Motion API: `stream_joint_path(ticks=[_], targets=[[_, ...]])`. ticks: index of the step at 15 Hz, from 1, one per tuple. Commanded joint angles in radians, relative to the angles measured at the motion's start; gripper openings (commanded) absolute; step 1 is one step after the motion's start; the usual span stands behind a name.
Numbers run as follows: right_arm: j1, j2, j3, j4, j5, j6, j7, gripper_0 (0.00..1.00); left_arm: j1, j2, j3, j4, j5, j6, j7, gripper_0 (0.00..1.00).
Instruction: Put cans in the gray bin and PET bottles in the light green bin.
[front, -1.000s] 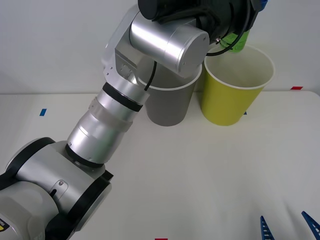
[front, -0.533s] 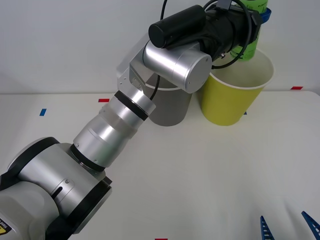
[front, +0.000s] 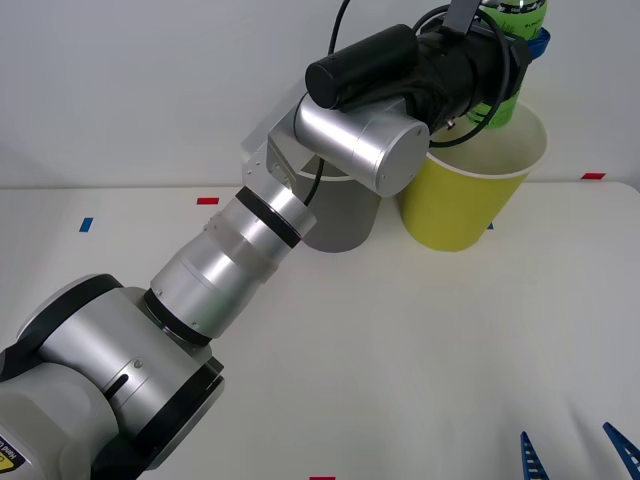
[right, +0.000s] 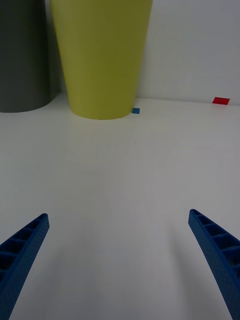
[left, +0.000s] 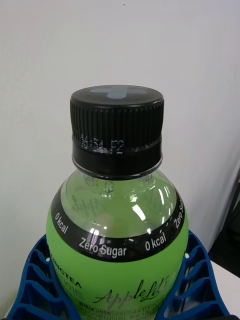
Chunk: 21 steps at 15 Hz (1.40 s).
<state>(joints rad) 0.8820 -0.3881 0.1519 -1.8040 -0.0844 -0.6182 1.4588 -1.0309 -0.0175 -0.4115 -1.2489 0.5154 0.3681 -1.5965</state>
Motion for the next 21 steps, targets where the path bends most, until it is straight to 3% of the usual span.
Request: stream_joint_path(ticks=[1,6,7,8,9,12,16,19,21], targets=[[0.0,0.0,0.0,0.0,0.0,0.0,0.0,0.97,0.0,0.0,-0.036,0.082,0.009,-0.126,-0.022,0.0],[0.0,0.0,0.0,0.0,0.0,0.0,0.0,0.97,0.0,0.0,-0.036,0.08,0.009,-0.126,-0.025,0.0],[0.0,0.0,0.0,0.0,0.0,0.0,0.0,0.97,0.0,0.0,-0.036,0.08,0.009,-0.126,-0.022,0.48],[0.0,0.0,0.0,0.0,0.0,0.0,0.0,0.97,-0.005,0.0,-0.026,0.078,0.009,-0.126,-0.02,0.72],[0.0,0.0,0.0,0.0,0.0,0.0,0.0,0.97,-0.021,0.0,-0.013,0.074,0.009,-0.086,-0.023,0.81],[0.0,0.0,0.0,0.0,0.0,0.0,0.0,0.97,-0.04,0.0,0.016,-0.009,0.006,0.077,-0.019,0.81],[0.0,0.0,0.0,0.0,0.0,0.0,0.0,0.97,-0.04,0.0,0.026,-0.07,0.003,0.15,-0.023,0.81],[0.0,0.0,0.0,0.0,0.0,0.0,0.0,0.97,-0.023,0.0,0.053,-0.224,0.002,0.364,-0.025,0.81],[0.0,0.0,0.0,0.0,0.0,0.0,0.0,0.97,0.078,0.0,0.059,-0.362,0.008,0.391,-0.031,0.81]])
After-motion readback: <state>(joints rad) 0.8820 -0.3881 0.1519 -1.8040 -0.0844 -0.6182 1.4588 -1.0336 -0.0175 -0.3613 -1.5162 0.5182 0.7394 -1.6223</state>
